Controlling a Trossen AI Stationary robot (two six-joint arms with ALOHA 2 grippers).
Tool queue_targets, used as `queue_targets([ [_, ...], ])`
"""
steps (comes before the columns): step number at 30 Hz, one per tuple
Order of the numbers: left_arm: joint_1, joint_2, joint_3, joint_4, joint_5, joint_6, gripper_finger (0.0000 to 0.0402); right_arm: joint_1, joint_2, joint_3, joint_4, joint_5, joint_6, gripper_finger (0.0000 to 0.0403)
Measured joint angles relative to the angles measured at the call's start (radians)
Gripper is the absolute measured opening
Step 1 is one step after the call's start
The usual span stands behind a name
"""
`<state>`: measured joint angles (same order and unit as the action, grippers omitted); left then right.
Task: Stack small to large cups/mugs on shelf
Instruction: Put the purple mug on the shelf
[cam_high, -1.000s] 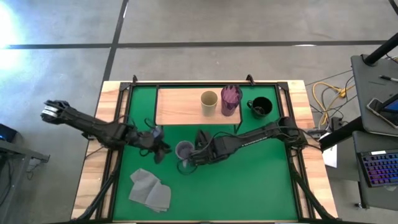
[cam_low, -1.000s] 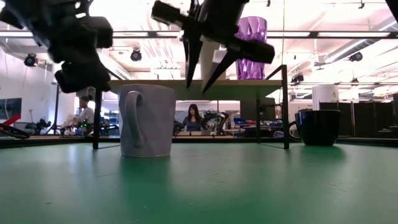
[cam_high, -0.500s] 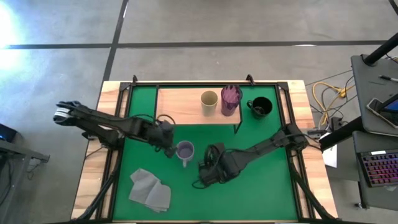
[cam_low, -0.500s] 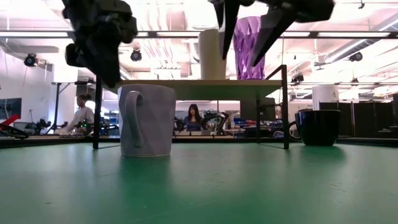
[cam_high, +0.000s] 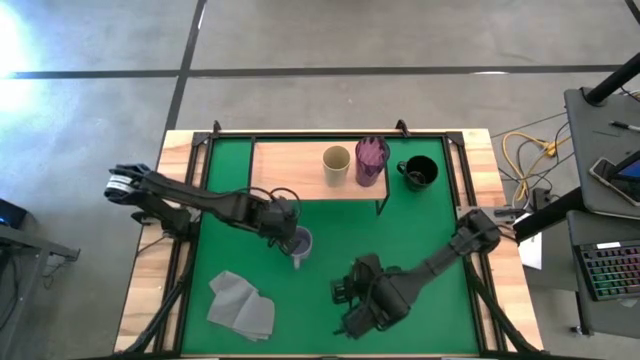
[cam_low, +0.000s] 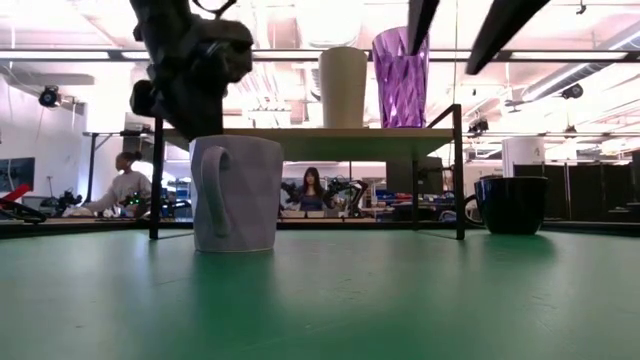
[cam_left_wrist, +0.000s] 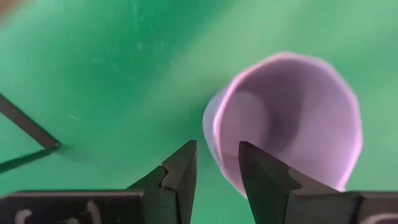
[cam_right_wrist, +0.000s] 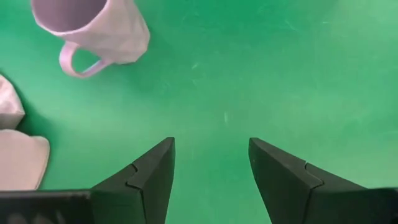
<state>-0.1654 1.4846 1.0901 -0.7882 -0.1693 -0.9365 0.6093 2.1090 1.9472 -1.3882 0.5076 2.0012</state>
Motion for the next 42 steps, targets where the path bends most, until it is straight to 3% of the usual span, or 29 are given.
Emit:
queue_targets([
  [8,0.001,0.06,0.008,0.002,0.009,0.031,0.0102,0.024,0.0,0.0,-0.017,0.002,0.018,0.0199],
  [15,0.004,0.026,0.018,-0.01,-0.014,0.035,0.0011,0.023,0.0,-0.001,-0.034,0.004,0.006,0.0199],
  [20,0.031,-0.017,0.054,-0.052,-0.022,0.037,0.0003,0.023,0.0,-0.001,-0.065,0.01,0.007,0.0199],
  [31,0.134,-0.058,0.411,-0.343,-0.027,0.134,0.0001,0.023,0.0,-0.001,-0.079,0.042,0.008,0.0198],
  [36,0.264,-0.011,0.55,-0.475,-0.048,0.214,0.0001,0.023,0.0,0.001,-0.078,0.045,0.016,0.0198],
  [42,0.448,0.039,0.627,-0.48,0.014,0.267,0.0,0.027,0.0,0.002,-0.073,0.046,0.067,0.0198],
])
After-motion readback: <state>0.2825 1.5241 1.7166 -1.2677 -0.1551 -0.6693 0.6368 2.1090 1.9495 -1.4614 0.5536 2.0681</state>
